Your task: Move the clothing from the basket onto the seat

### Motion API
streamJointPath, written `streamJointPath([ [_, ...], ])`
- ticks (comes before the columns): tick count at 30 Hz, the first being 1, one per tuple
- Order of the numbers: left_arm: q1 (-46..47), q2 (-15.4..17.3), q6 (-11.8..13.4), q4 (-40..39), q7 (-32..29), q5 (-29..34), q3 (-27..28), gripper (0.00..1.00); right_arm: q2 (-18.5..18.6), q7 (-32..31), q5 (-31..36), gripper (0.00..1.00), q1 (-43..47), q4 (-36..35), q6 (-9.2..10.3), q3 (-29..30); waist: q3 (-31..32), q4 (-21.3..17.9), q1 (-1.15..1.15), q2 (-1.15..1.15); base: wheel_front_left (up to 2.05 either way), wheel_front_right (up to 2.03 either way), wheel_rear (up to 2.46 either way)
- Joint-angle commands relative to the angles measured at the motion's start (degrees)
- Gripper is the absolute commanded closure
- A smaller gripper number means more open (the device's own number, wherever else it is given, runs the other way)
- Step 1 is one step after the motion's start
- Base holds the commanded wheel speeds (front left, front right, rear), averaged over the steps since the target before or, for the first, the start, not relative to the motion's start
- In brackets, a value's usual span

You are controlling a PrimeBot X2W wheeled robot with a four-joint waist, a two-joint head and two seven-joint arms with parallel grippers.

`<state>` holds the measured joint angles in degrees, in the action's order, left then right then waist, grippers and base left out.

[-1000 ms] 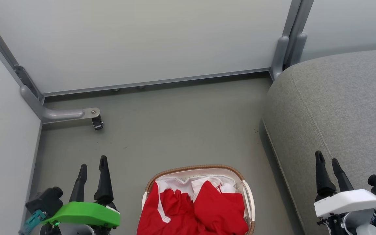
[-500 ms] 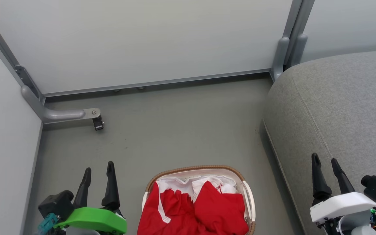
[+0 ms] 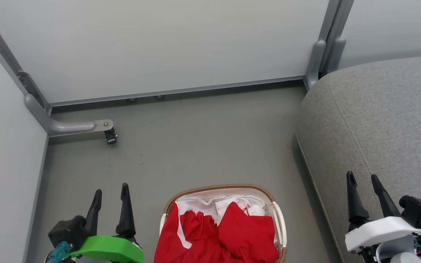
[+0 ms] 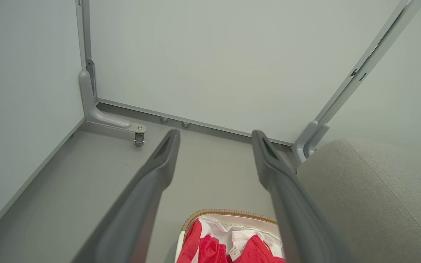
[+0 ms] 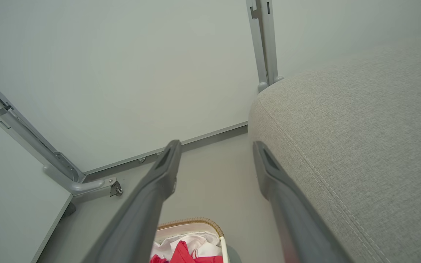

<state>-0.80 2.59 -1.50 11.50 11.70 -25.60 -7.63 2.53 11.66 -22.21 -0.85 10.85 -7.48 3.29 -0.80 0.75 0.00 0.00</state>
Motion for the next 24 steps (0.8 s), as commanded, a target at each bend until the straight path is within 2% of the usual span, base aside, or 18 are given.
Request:
streamJointPath([
  [1, -0.4, 0.4, 0.0, -0.1, 0.6, 1.3, -0.2, 0.00, 0.4, 0.6, 1.5, 0.00, 0.3, -0.5, -0.02, 0.0, 0.0, 0.0, 0.00, 0.00, 0.00, 0.00, 0.00],
  [24, -0.8, 0.4, 0.3, 2.5, 3.1, 9.4, -2.5, 0.00, 0.5, 3.1, 11.5, 0.00, 0.8, 0.3, -0.02, 0.0, -0.1, 0.3, 0.00, 0.00, 0.00, 0.00, 0.00],
])
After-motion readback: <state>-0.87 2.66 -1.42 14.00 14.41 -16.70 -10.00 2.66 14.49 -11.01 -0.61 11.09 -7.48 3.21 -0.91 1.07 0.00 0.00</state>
